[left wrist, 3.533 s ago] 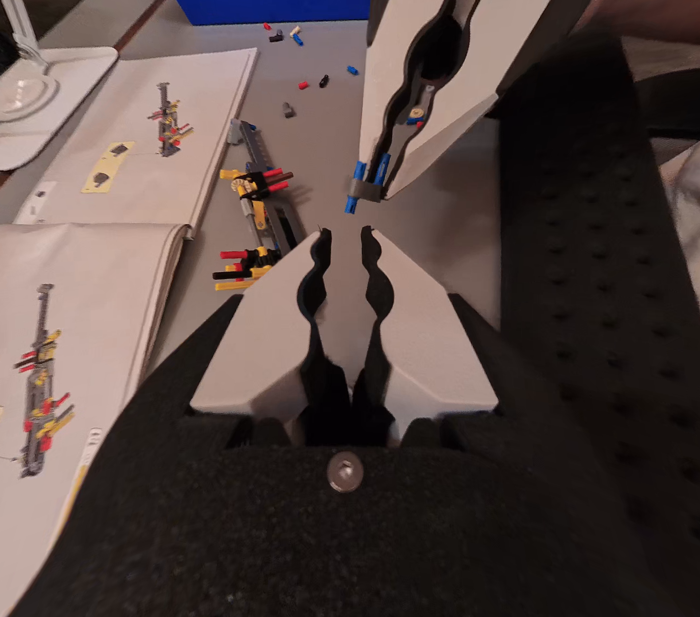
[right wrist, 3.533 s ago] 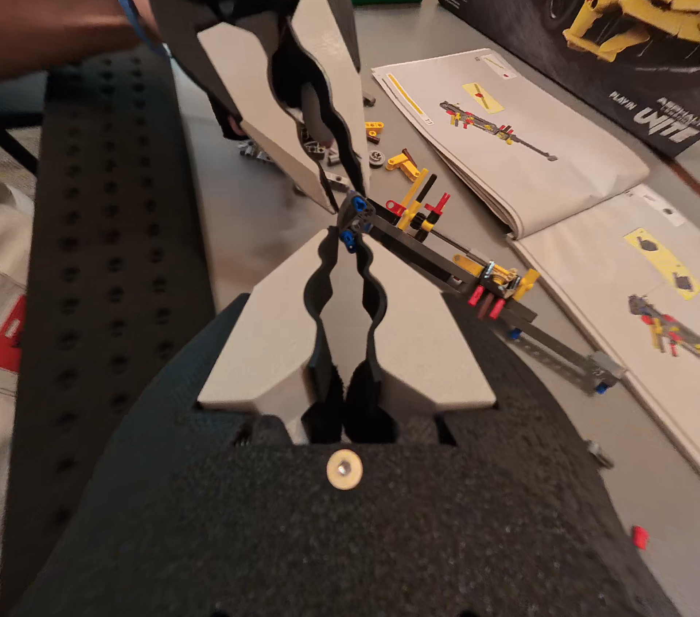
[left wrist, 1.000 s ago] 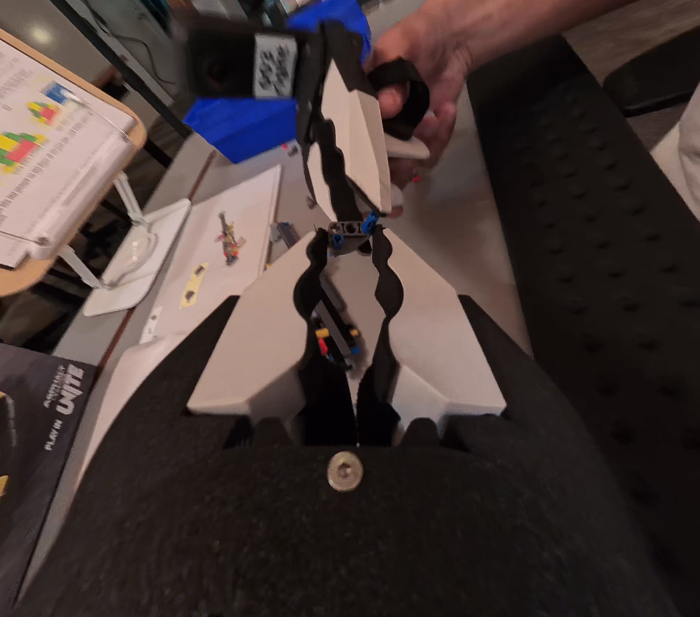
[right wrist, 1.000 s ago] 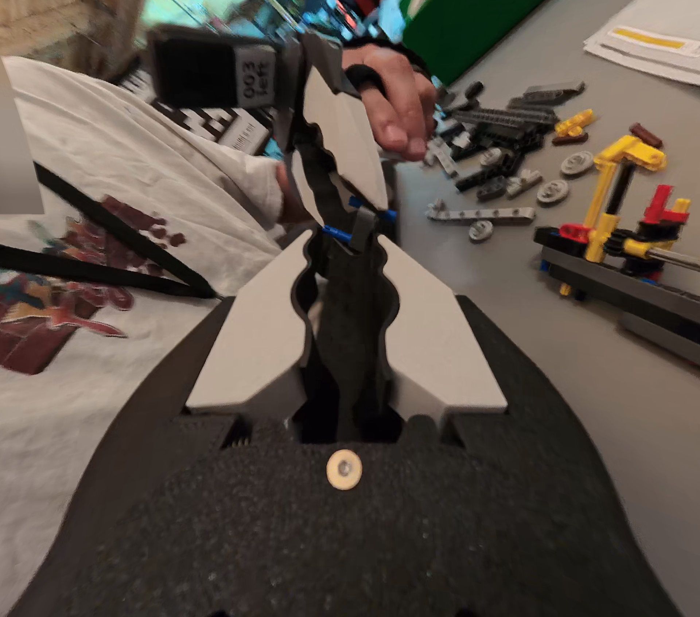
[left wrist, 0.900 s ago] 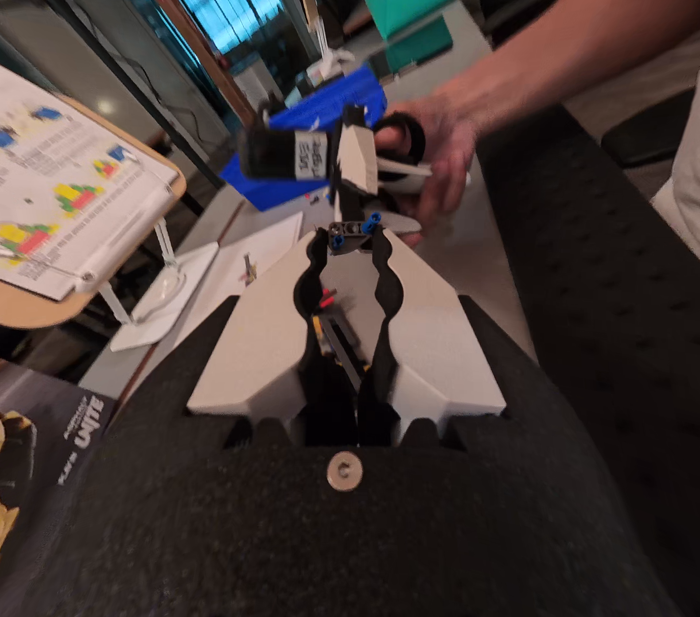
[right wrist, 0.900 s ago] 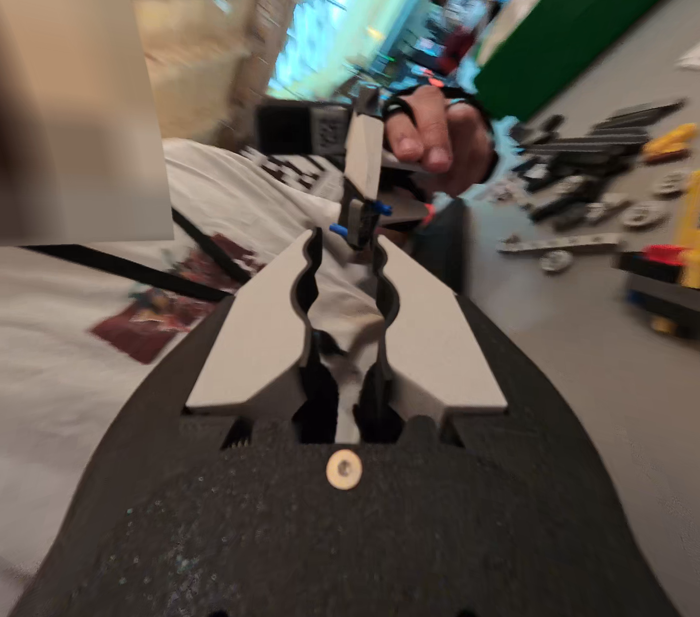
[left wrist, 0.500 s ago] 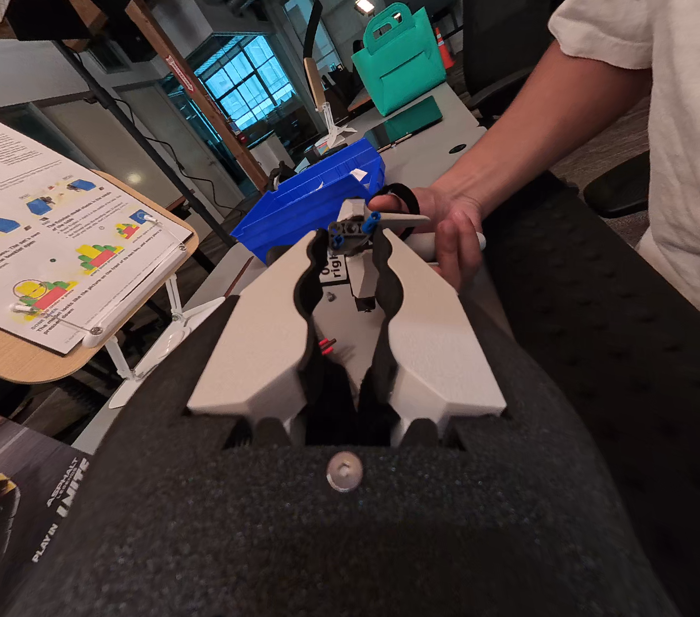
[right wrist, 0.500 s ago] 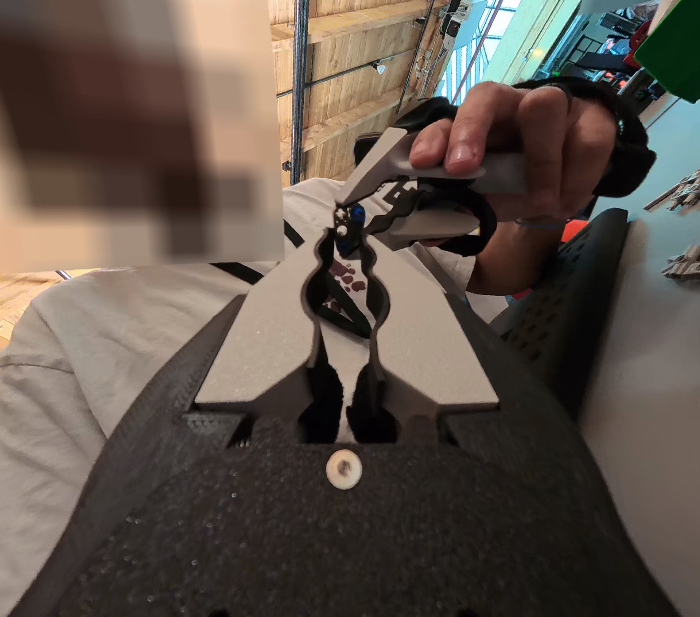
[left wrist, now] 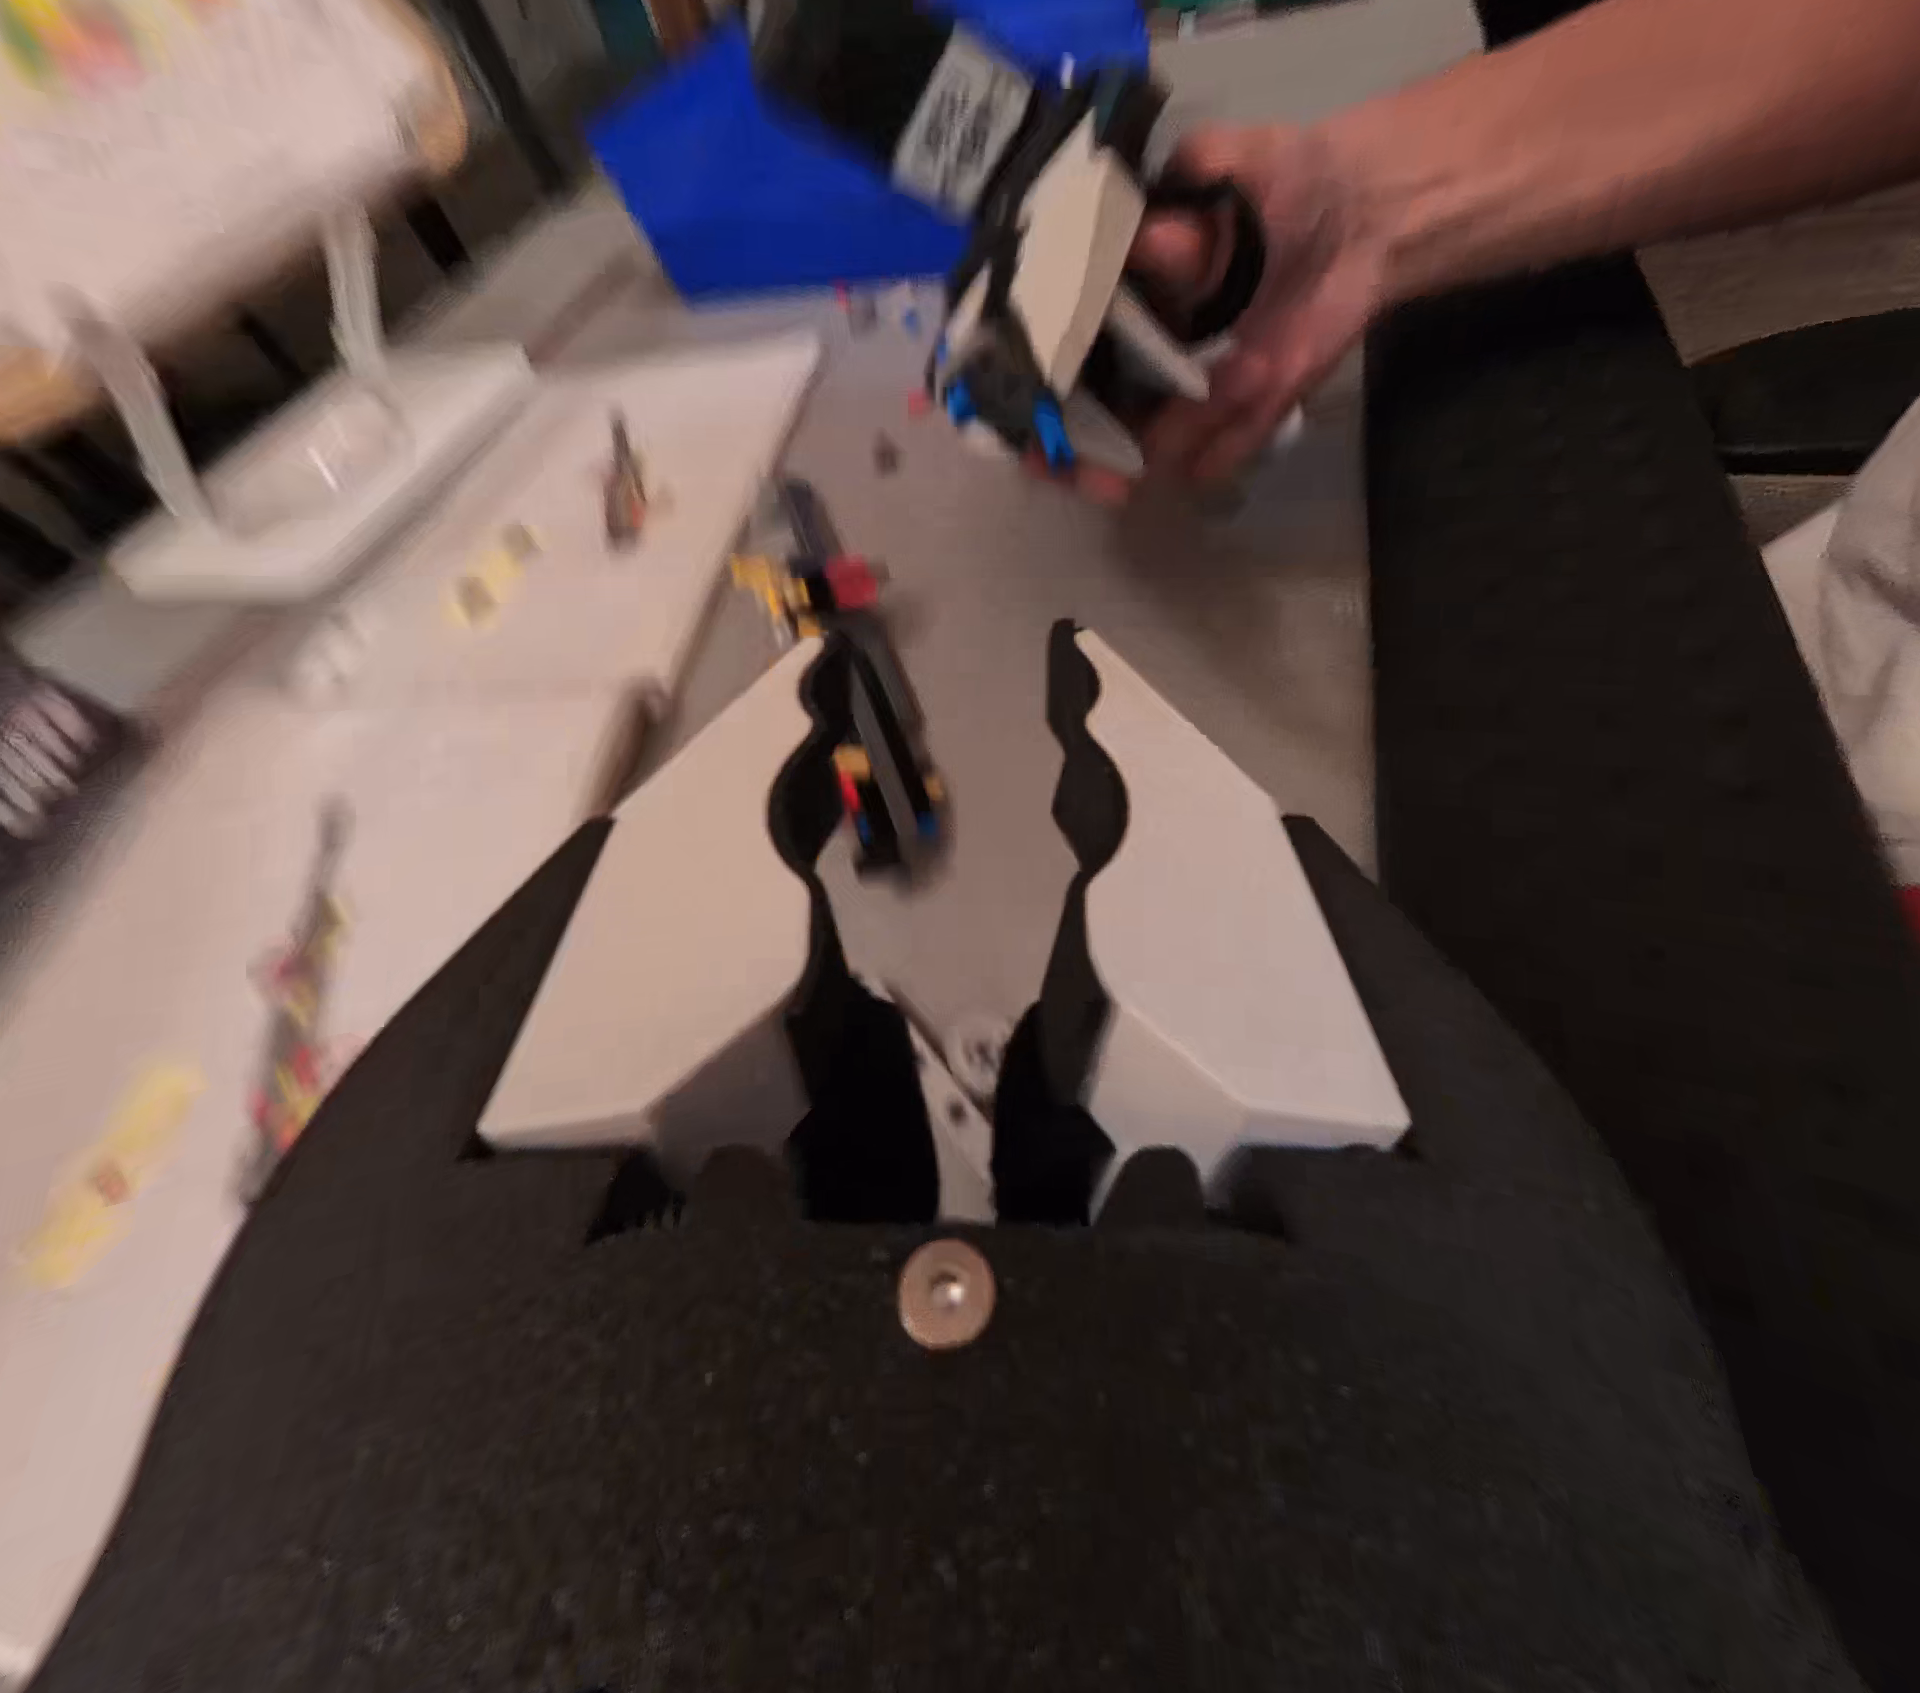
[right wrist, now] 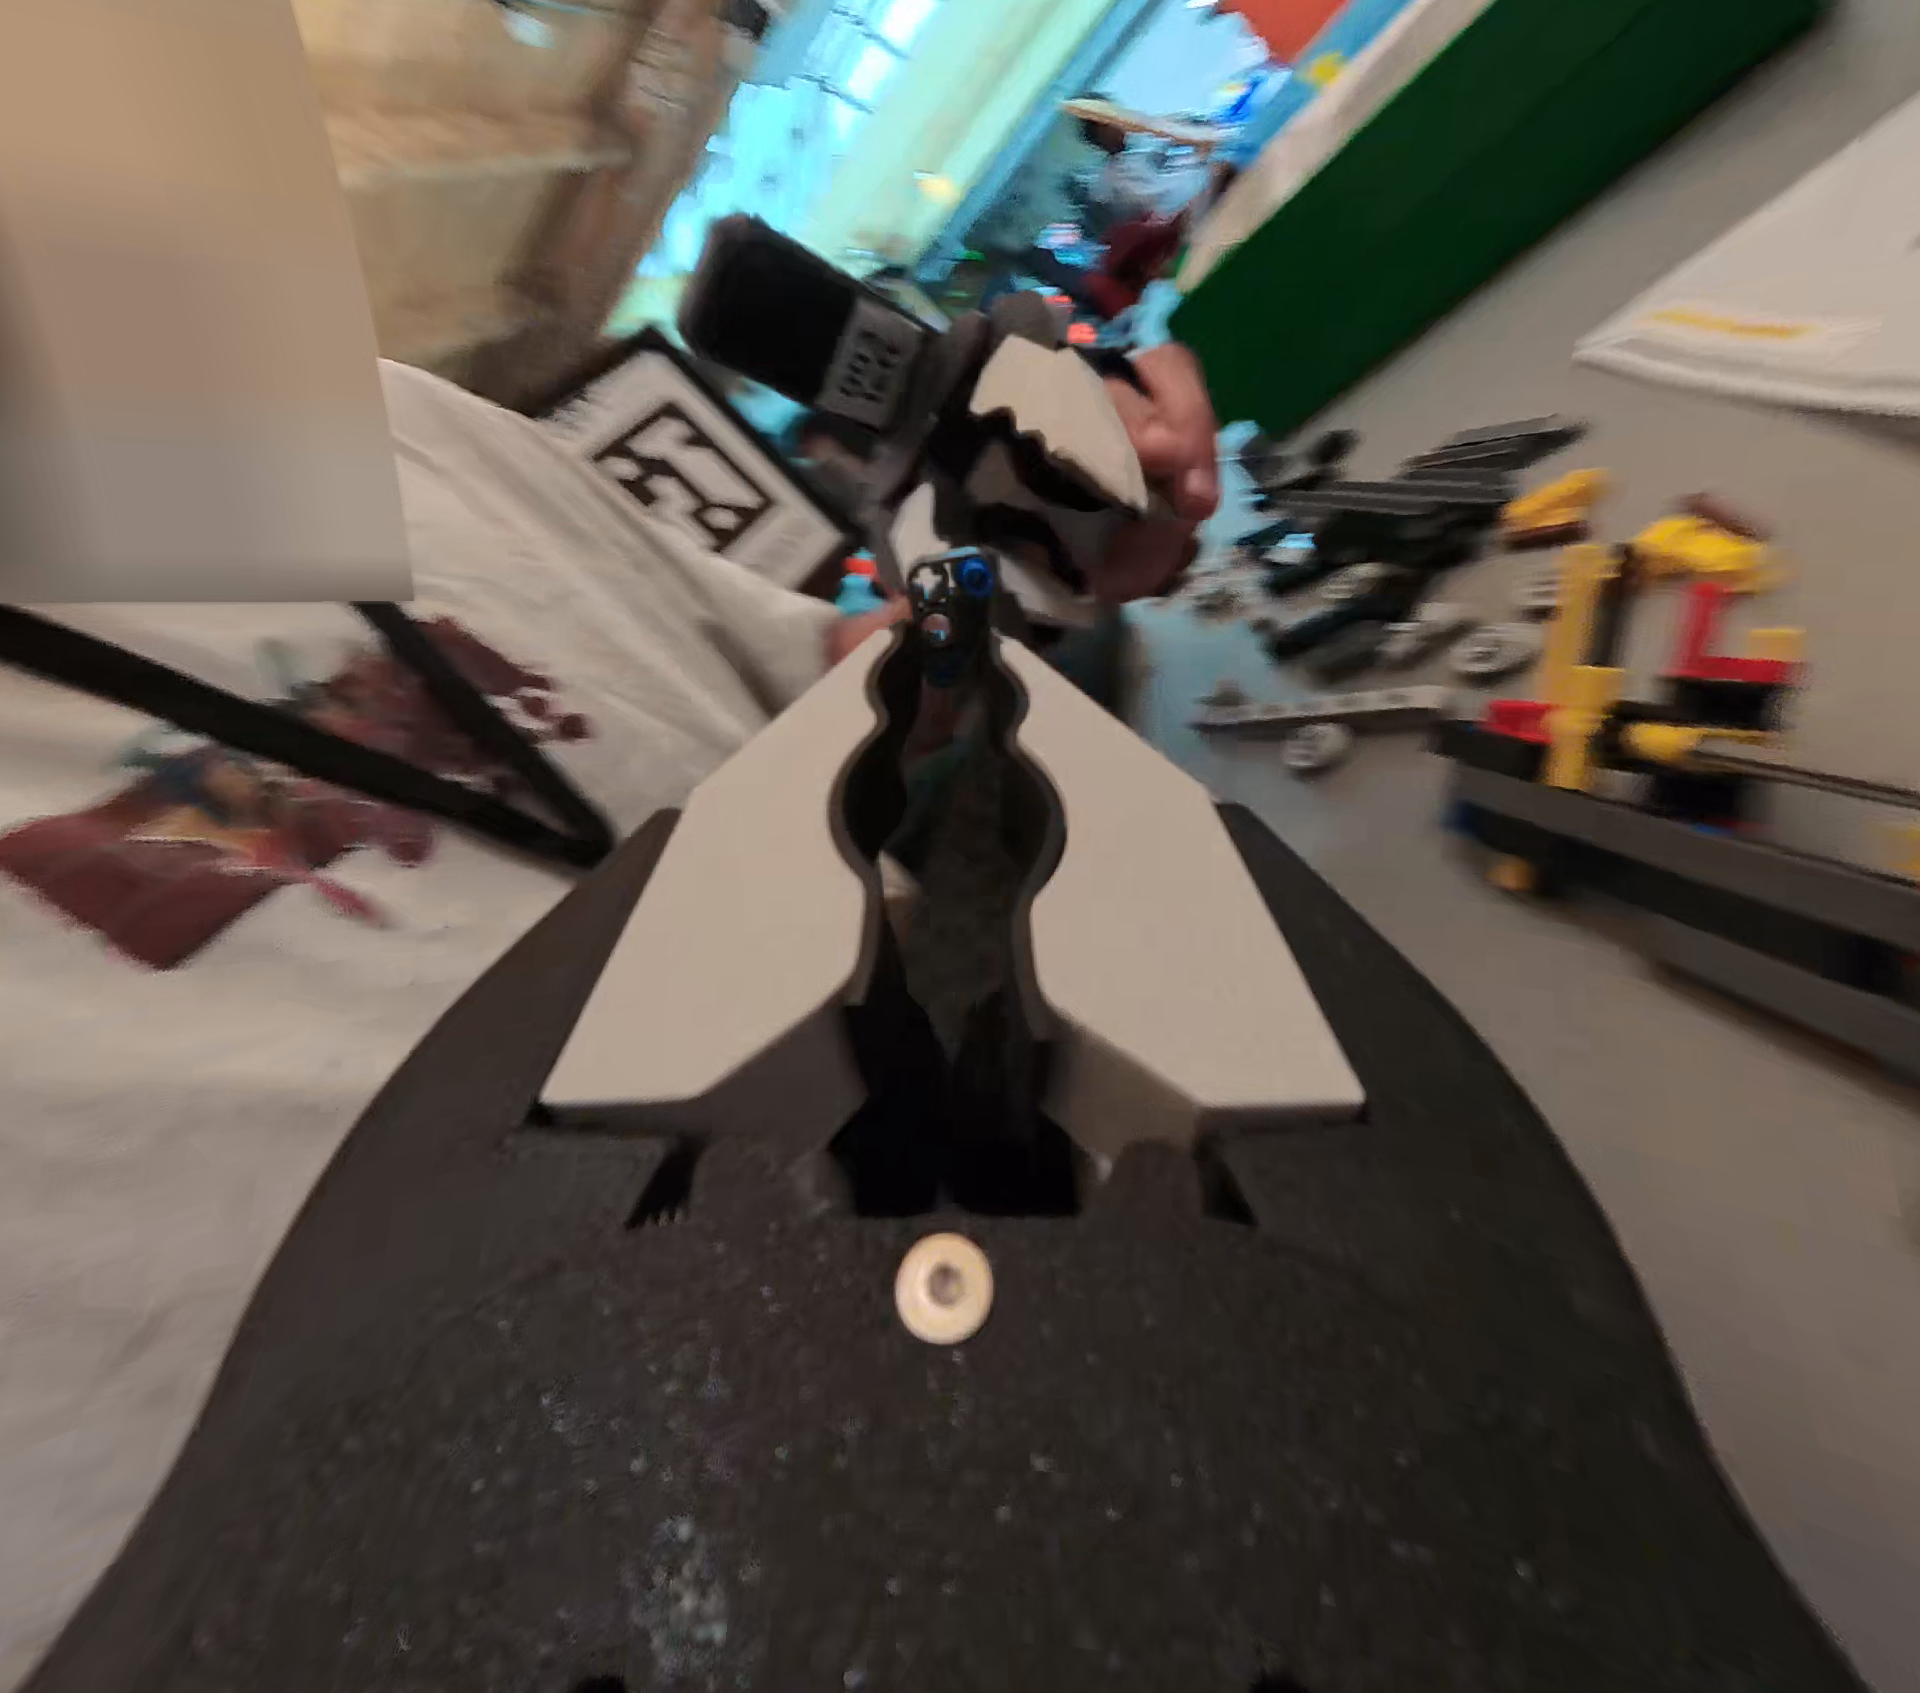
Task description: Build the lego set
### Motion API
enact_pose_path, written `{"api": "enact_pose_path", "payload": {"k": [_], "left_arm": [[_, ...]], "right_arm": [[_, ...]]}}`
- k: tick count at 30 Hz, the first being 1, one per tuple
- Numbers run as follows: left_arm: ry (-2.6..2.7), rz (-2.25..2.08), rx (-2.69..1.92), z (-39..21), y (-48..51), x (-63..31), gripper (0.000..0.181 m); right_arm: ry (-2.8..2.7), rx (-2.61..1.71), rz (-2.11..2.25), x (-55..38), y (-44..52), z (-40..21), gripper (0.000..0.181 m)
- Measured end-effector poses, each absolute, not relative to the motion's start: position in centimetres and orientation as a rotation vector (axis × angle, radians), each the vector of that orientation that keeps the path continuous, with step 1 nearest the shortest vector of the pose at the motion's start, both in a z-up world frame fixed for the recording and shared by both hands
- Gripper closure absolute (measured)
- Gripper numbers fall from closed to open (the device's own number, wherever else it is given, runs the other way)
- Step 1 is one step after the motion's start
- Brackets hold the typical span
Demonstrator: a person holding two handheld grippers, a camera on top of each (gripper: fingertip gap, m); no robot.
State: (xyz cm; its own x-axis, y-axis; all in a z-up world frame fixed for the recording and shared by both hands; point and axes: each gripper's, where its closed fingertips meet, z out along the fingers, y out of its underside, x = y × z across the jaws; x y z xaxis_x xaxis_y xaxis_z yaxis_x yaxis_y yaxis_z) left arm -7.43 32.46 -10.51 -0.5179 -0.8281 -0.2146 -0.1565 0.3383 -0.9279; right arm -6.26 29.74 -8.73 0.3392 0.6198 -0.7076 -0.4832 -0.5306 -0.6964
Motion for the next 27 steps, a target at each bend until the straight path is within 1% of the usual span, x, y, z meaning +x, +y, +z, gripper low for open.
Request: {"api": "enact_pose_path", "payload": {"k": [1,2,3,5,8,9,11,12,13,14,16,18,20,21,25,27], "left_arm": [[1.92,-1.204,-1.002,-11.9,33.6,-7.7,0.142],[1.913,-1.174,-1.125,-13.1,34.7,-7.8,0.143],[1.934,-1.14,-1.197,-14.4,35.2,-8.0,0.14],[1.973,-1.025,-1.227,-16.5,35.7,-7.6,0.14],[2.042,-0.916,-1.314,-19.0,36.1,-6.4,0.145],[2.047,-0.938,-1.414,-19.6,36.2,-6.1,0.144],[2.063,-1.074,-1.611,-19.9,35.5,-6.1,0.135],[2.049,-1.161,-1.703,-19.7,35.1,-6.2,0.134],[2.006,-1.245,-1.784,-19.3,34.7,-6.3,0.137],[1.939,-1.317,-1.846,-18.9,34.5,-6.4,0.146],[1.814,-1.343,-1.899,-18.3,34.6,-6.2,0.155],[1.742,-1.273,-1.926,-18.4,35.1,-5.9,0.155],[1.751,-1.177,-1.95,-19.3,35.5,-5.7,0.144],[1.78,-1.14,-1.943,-19.8,35.5,-5.5,0.143],[1.82,-1.17,-1.946,-20.3,35.5,-4.6,0.149],[1.86,-1.2,-1.948,-20.5,35.1,-4.6,0.162]], "right_arm": [[-0.111,-1.654,1.275,-5.6,30.3,-9.3,0.171],[-0.094,-1.701,1.144,-4.8,31.0,-10.1,0.171],[-0.089,-1.774,1.013,-4.2,31.6,-11.4,0.171],[-0.063,-1.868,0.801,-3.2,32.7,-13.5,0.171],[-0.014,-1.851,0.725,-2.9,33.6,-14.0,0.171],[-0.028,-1.851,0.703,-2.9,33.7,-13.9,0.171],[-0.094,-1.85,0.625,-2.9,33.5,-13.5,0.171],[-0.113,-1.844,0.585,-2.7,33.4,-13.3,0.171],[-0.12,-1.837,0.576,-2.7,33.3,-13.3,0.171],[-0.109,-1.83,0.596,-2.7,33.1,-13.4,0.171],[-0.081,-1.815,0.651,-2.8,33.0,-13.4,0.171],[-0.087,-1.785,0.659,-2.8,32.9,-13.0,0.171],[-0.079,-1.771,0.685,-2.7,33.0,-12.8,0.171],[-0.068,-1.766,0.705,-2.7,33.0,-12.8,0.171],[-0.047,-1.738,0.778,-2.6,33.0,-12.4,0.17],[-0.046,-1.74,0.793,-2.6,33.0,-12.5,0.17]]}}
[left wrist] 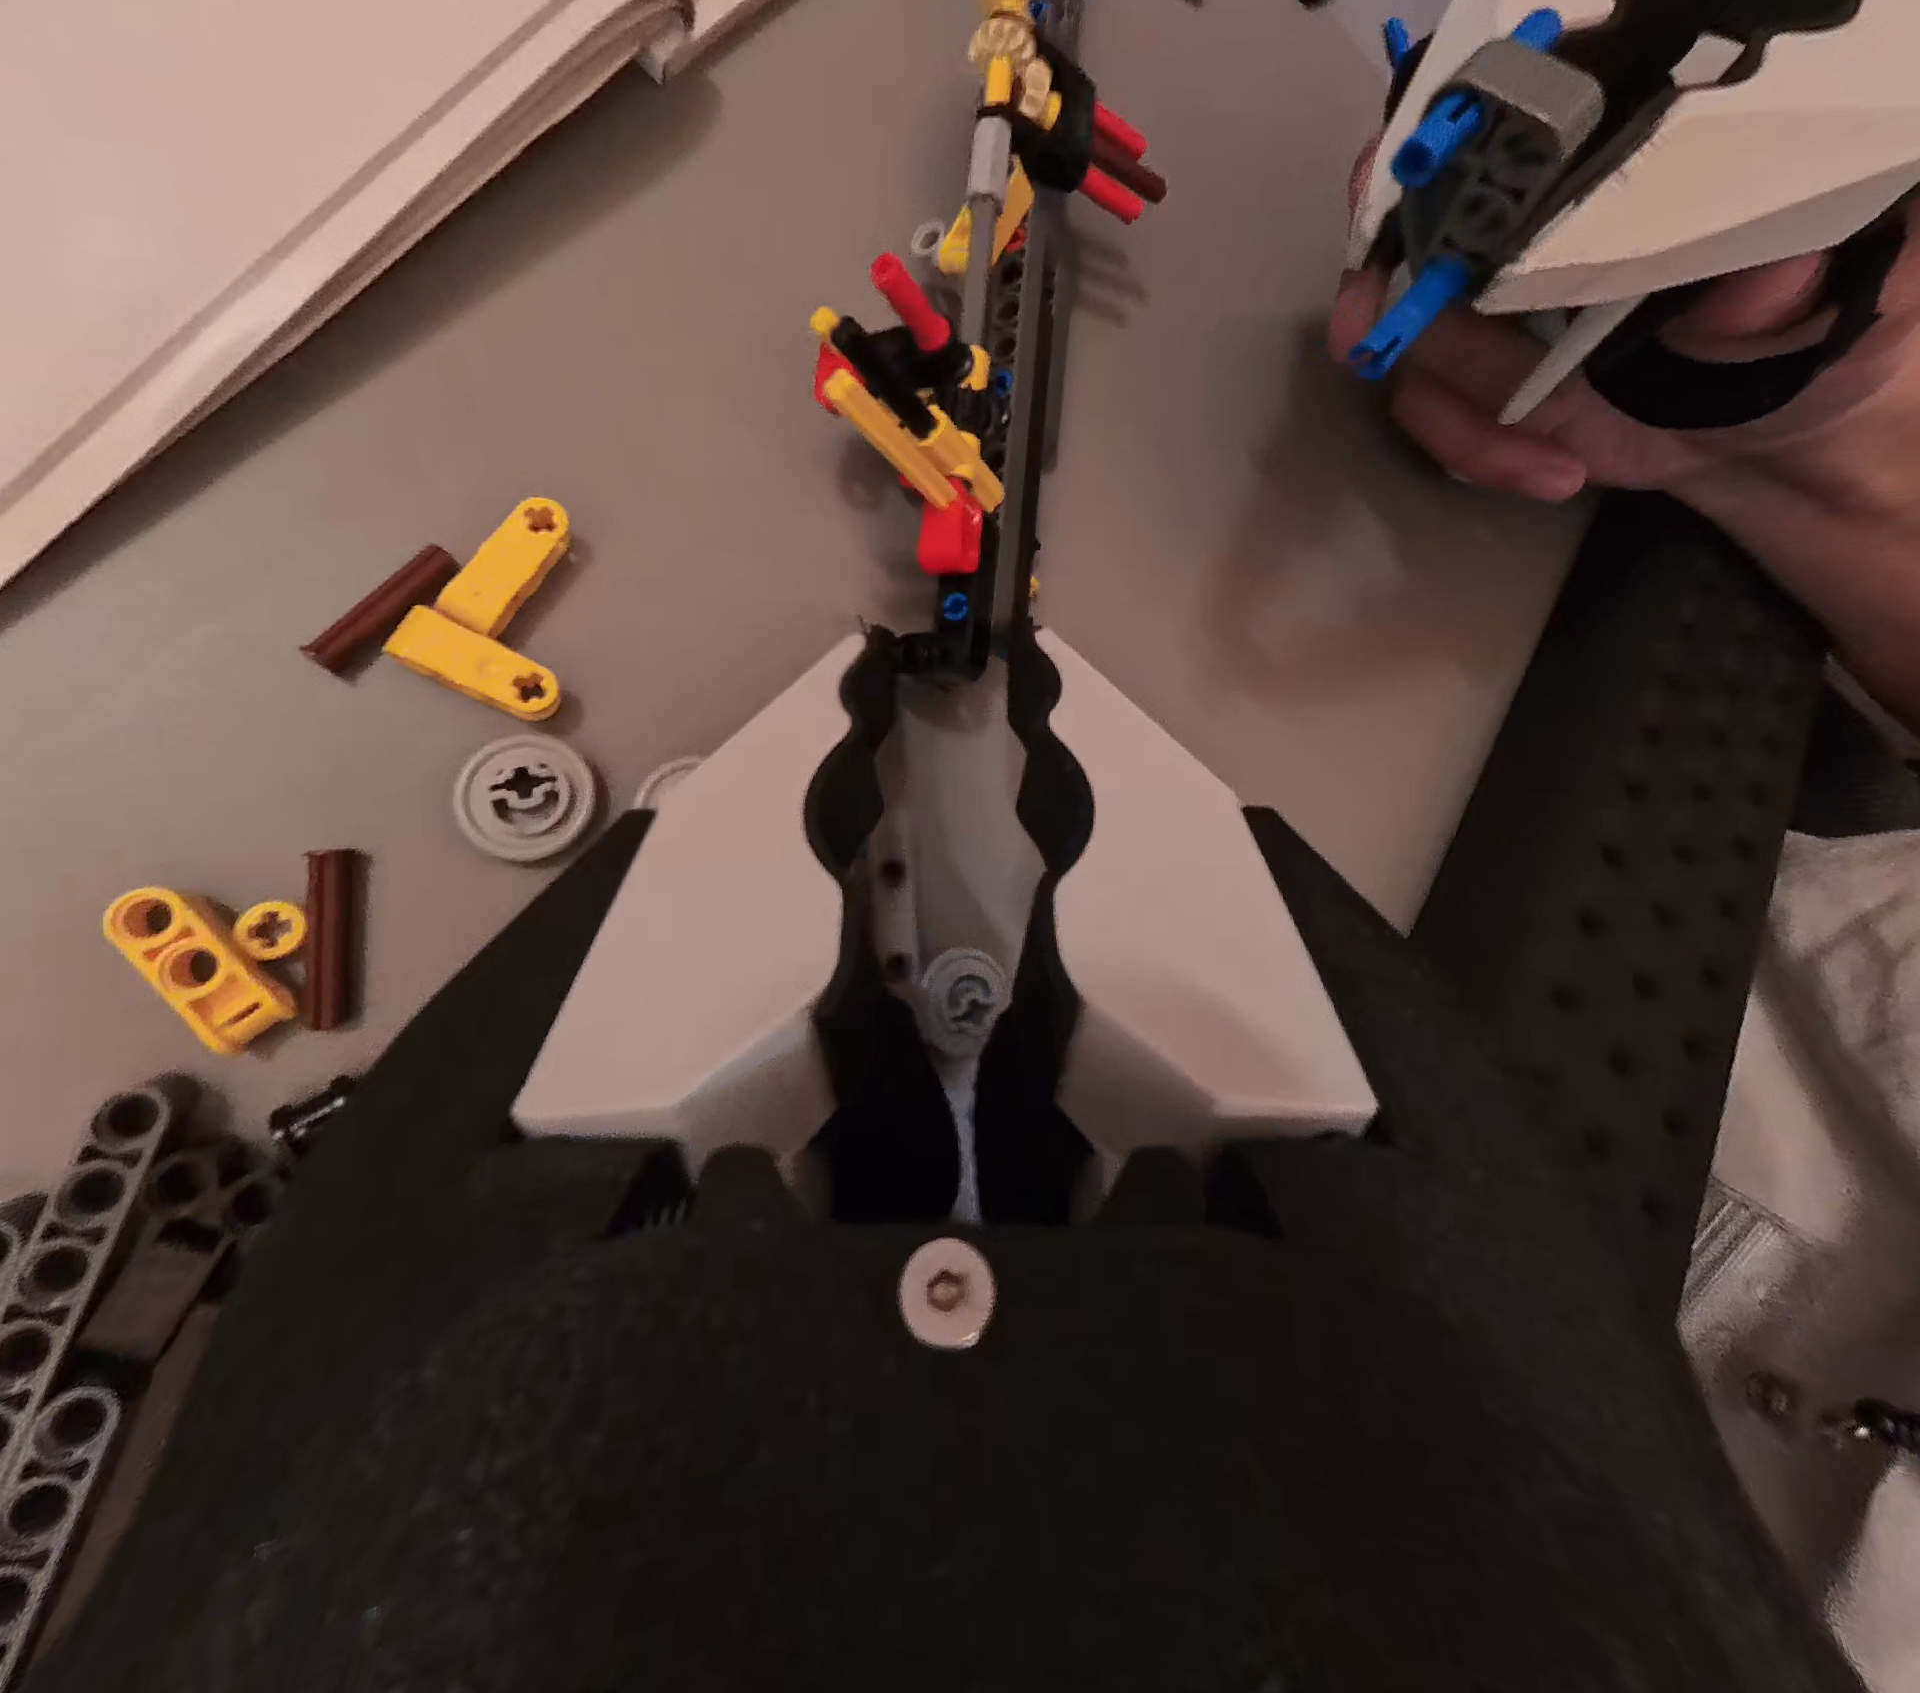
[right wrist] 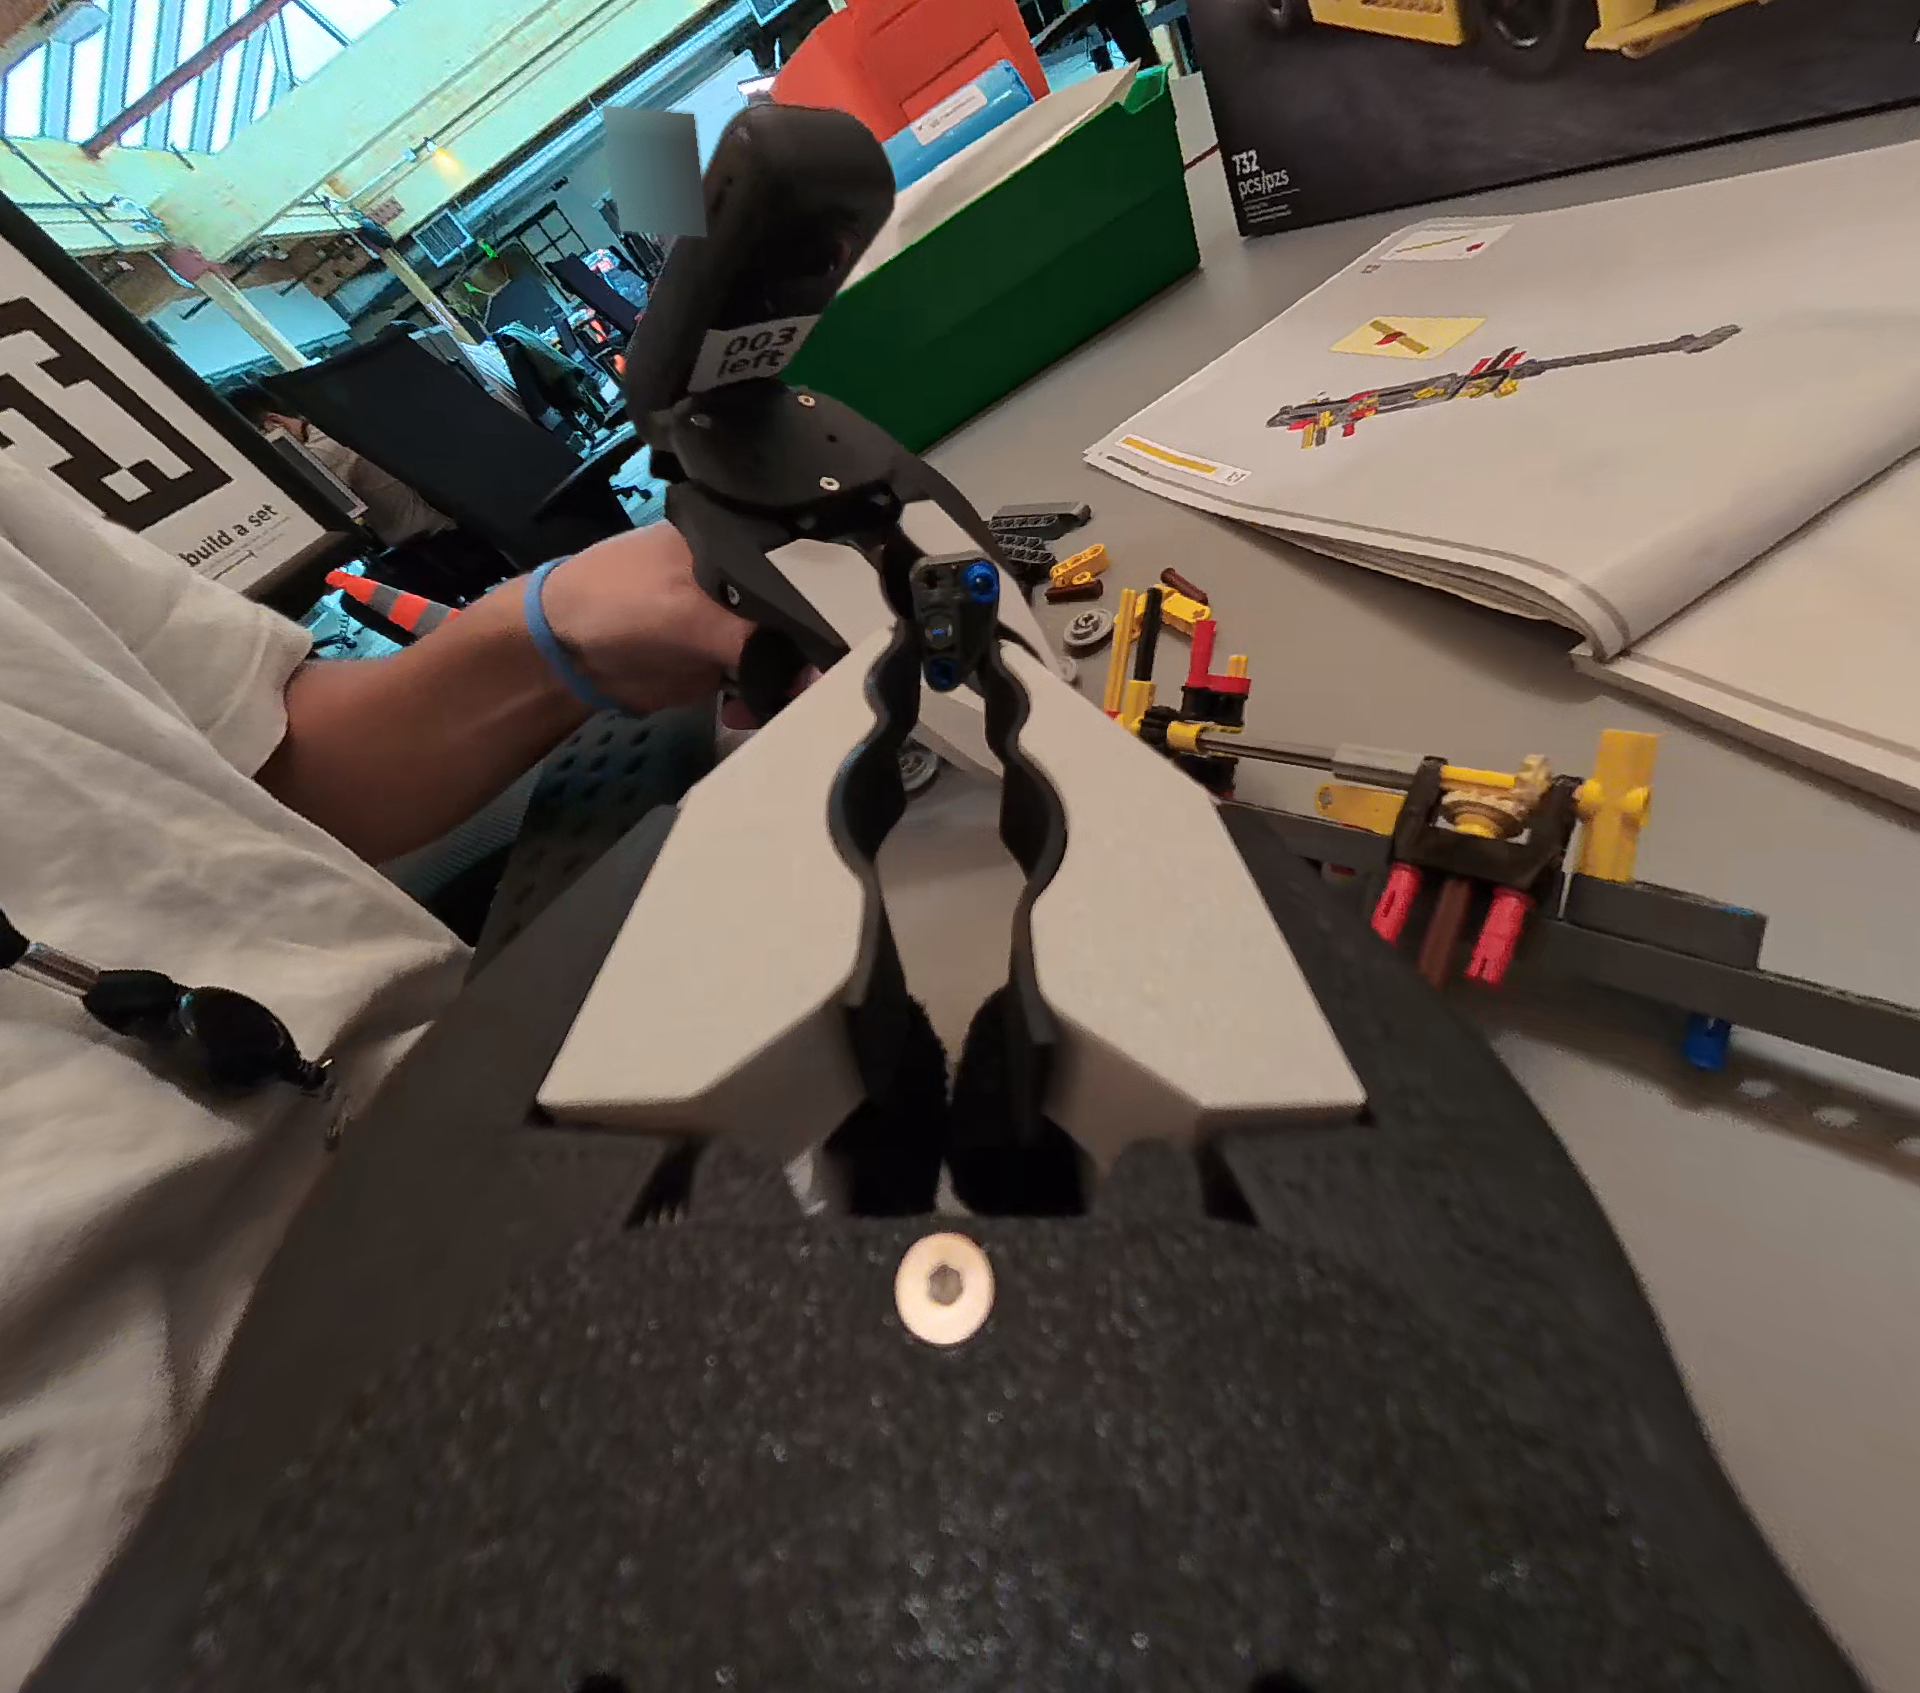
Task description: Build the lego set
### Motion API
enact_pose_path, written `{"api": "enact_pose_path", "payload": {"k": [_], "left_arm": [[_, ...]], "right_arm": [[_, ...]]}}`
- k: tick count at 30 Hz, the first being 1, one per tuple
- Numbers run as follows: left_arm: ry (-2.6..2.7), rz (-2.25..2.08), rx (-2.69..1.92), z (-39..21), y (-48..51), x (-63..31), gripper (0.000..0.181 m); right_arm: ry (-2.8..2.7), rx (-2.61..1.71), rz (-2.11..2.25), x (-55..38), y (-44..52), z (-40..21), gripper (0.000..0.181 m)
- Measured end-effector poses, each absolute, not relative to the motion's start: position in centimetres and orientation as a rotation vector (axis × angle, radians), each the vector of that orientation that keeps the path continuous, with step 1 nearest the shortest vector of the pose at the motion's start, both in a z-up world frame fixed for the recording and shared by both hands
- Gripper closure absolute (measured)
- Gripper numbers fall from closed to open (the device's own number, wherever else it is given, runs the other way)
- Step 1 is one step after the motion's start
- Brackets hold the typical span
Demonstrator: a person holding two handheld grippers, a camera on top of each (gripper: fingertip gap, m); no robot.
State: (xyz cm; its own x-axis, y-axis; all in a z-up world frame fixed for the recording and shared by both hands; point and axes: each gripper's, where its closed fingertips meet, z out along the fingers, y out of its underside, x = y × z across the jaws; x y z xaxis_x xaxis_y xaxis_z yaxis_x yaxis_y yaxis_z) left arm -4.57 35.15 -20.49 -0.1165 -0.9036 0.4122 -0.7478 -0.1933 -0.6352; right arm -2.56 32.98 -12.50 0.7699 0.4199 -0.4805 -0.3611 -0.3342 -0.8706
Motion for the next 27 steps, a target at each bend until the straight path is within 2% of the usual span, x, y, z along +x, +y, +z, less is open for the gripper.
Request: {"api": "enact_pose_path", "payload": {"k": [6,13,19,24,27], "left_arm": [[1.933,-1.058,-1.698,-19.3,35.7,-4.5,0.163],[1.938,-0.952,-1.171,-12.5,34.6,-3.9,0.167],[2.064,-0.967,-0.966,-9.9,32.5,-3.9,0.172],[2.194,-1.005,-0.872,-7.7,32.1,-4.9,0.172],[2.235,-1.154,-0.859,-7.1,30.7,-5.8,0.172]], "right_arm": [[-0.035,-1.714,0.735,-1.7,32.8,-11.7,0.171],[-0.209,-1.733,0.552,-2.7,32.3,-6.1,0.171],[-0.475,-1.844,0.479,-3.2,31.9,-4.2,0.171],[-0.492,-1.704,0.478,-2.7,31.2,-0.1,0.171],[-0.43,-1.667,0.524,-2.1,30.5,0.4,0.171]]}}
